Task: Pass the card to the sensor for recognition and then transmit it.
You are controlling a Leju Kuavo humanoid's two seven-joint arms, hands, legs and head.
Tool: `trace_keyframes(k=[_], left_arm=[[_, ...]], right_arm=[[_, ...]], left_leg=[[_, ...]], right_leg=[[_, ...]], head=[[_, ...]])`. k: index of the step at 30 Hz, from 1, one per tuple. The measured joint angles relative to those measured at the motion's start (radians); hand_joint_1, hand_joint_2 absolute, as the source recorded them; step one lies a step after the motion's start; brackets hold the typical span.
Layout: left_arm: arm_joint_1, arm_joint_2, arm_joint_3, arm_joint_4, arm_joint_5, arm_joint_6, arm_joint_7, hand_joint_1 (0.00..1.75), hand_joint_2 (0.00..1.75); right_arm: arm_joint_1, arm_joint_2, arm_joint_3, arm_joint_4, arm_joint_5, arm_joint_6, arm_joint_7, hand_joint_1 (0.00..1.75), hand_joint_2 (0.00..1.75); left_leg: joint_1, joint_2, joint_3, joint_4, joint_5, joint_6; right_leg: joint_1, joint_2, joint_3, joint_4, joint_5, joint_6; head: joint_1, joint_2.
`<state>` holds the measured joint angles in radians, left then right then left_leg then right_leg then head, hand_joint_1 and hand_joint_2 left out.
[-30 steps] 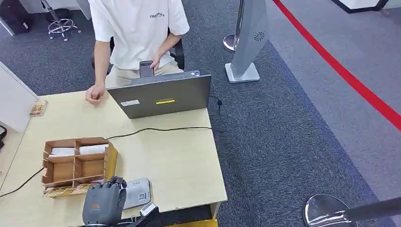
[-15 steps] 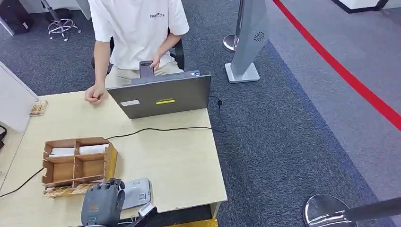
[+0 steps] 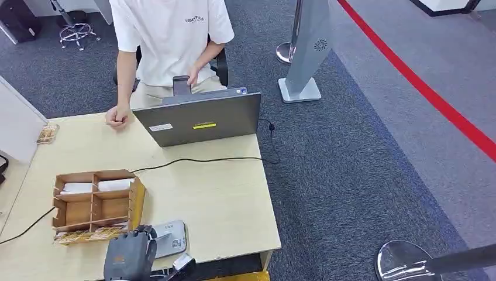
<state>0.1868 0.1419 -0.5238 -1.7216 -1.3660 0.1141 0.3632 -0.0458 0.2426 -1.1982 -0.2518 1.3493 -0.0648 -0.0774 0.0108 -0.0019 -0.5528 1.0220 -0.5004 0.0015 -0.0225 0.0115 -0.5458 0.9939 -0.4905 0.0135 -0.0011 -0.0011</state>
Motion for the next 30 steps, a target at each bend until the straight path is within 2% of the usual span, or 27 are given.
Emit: trace_keyframes(k=[6,10,16,20,25,30], left_arm=[[-0.009,0.005,-0.001,0.002,0.008,-0.007,0.002,1.75,1.75],[-0.022,0.004,-0.001,0.002,0.002,-0.006,0.006,1.75,1.75],[-0.062,-0.019,0.013,-0.059,-0.056,-0.017,-0.034,1.75,1.75],[-0.168,-0.037,0.039,-0.119,-0.079,-0.024,-0.066,1.75,1.75],[-0.304,-0.041,0.085,-0.121,-0.071,-0.032,-0.091,1.75,1.75],[-0.389,-0.034,0.095,-0.119,-0.103,0.0,-0.091,1.75,1.75]], right_arm=[[0.001,-0.002,0.006,0.0,-0.002,0.002,-0.002,0.0,1.75],[0.0,0.001,0.006,0.0,-0.005,-0.041,0.015,0.0,1.75],[0.0,0.004,0.012,0.003,-0.002,-0.055,0.018,0.0,1.75],[-0.003,0.005,0.026,0.011,0.022,-0.056,0.04,0.0,1.75],[-0.011,0.004,0.05,0.022,0.039,-0.056,0.065,0.0,1.75],[-0.014,0.002,0.069,0.031,0.058,-0.061,0.064,0.0,1.75]], left_leg=[[0.0,0.0,0.0,0.0,0.0,0.0],[0.0,0.0,0.001,0.0,0.0,0.0],[0.0,0.0,0.0,0.0,0.0,0.0],[0.0,-0.003,0.0,0.0,0.001,0.0],[0.0,-0.003,0.0,0.0,0.002,0.0],[0.0,-0.003,-0.001,0.0,0.002,0.0]], right_leg=[[0.0,0.0,0.0,0.0,0.0,0.0],[0.0,0.0,0.0,0.0,0.0,0.0],[0.0,0.0,0.0,0.0,0.0,0.0],[0.0,-0.003,0.001,0.0,0.0,0.0],[0.0,-0.002,0.001,0.0,0.001,-0.001],[0.0,-0.002,0.0,0.0,0.001,-0.001]], head=[[0.0,0.0],[0.0,0.0],[0.0,0.0],[0.0,0.0],[-0.001,0.0],[-0.001,0.0]])
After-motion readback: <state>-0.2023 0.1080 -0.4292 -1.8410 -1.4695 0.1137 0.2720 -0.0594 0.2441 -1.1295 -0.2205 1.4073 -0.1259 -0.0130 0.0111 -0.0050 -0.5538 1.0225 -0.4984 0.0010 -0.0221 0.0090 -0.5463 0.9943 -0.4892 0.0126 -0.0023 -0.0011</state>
